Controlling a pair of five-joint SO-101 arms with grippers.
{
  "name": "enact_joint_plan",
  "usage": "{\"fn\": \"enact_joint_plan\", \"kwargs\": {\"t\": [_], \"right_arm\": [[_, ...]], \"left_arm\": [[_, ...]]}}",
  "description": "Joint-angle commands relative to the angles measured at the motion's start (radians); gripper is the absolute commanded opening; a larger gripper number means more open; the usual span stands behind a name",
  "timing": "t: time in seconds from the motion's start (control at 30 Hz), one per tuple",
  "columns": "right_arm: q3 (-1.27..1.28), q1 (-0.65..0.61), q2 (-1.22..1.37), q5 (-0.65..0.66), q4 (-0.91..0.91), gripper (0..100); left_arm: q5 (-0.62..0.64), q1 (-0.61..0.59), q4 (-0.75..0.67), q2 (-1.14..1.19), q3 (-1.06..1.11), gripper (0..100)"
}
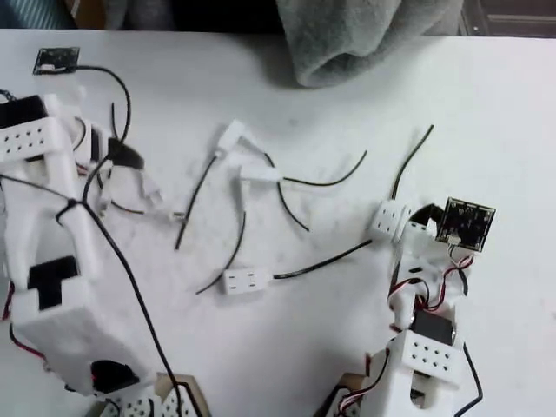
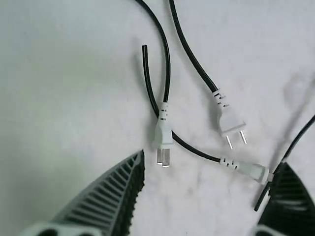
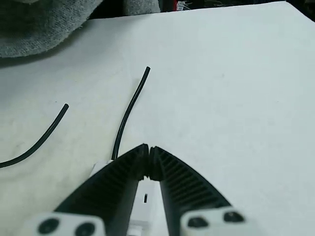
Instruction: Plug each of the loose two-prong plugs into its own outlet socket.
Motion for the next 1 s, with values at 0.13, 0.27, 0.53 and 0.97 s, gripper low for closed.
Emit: {"fn": "enact_joint_plan", "kwargs": {"t": [0.13,0.27,0.53,0.97], "right_arm": [[-0.003,-0.008,0.001,0.012,-0.016,2.4],[-0.002,-0.010,0.001,0.012,-0.021,2.4],[0.003,-0.008,-0.005,0.012,-0.022,2.4],[0.003,-0.008,-0.007,0.012,-0.022,2.4]], "left_arm": [[-0.170,-0.084,-0.120,0.217,-0.075,38],[-0.250,-0.090,-0.124,0.262,-0.075,38],[-0.264,-0.084,-0.213,0.340,-0.077,38],[-0.262,-0.031,-0.351,0.423,-0.074,18]]}}
